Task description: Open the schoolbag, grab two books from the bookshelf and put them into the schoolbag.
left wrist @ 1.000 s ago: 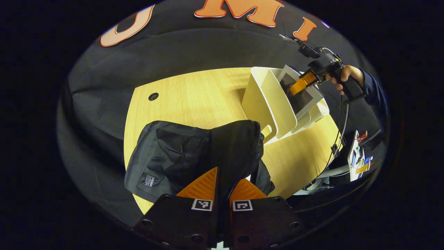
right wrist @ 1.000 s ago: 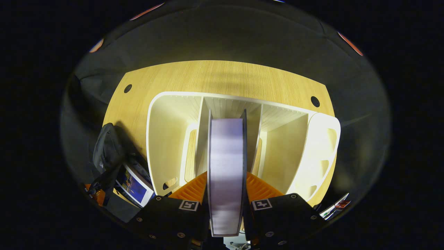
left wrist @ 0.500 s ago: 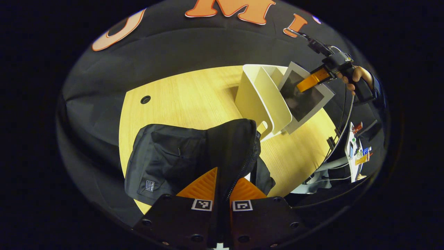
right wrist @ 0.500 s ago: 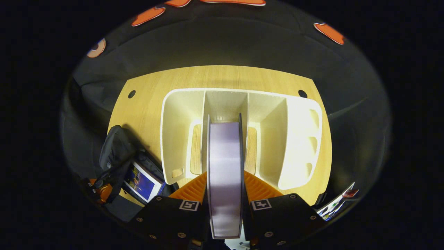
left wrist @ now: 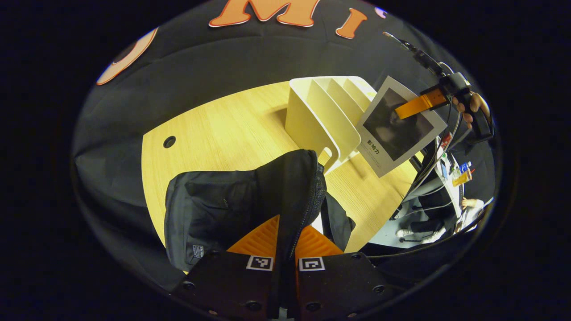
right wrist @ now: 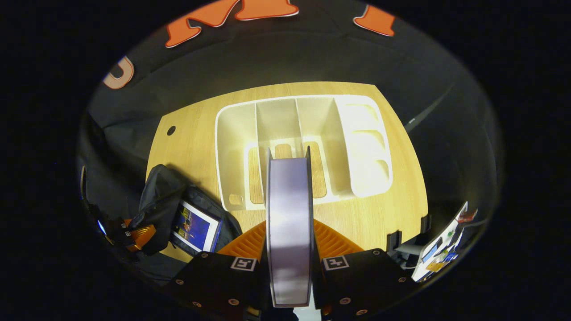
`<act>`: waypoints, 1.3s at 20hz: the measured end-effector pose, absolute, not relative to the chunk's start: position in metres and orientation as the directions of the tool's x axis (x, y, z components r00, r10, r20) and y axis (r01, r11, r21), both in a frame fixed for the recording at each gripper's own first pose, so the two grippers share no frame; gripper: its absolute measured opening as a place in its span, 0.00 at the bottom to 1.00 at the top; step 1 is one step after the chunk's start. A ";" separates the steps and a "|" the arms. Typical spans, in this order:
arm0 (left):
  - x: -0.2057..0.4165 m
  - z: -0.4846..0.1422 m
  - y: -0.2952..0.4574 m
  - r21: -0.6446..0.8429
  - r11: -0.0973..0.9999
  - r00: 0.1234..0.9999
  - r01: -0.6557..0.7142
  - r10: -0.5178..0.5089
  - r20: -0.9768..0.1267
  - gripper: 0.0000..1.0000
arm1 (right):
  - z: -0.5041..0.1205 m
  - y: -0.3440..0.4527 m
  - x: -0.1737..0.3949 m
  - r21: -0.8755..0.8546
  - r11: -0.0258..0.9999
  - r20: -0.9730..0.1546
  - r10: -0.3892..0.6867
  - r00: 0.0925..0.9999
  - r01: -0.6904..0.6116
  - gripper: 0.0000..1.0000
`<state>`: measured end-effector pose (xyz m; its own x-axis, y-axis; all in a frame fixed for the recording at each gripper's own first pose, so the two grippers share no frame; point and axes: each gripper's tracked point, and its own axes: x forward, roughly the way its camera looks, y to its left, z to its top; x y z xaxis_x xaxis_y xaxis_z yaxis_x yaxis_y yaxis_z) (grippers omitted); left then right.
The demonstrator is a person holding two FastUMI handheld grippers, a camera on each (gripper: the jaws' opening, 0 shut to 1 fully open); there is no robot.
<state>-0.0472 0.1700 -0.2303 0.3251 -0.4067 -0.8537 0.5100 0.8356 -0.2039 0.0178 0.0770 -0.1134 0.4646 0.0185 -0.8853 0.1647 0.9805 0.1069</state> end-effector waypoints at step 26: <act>-0.049 -0.212 0.169 -0.233 0.803 0.362 0.549 -0.480 -0.799 0.07 | -0.122 0.188 -0.072 0.782 0.593 -0.511 0.433 0.742 0.192 0.37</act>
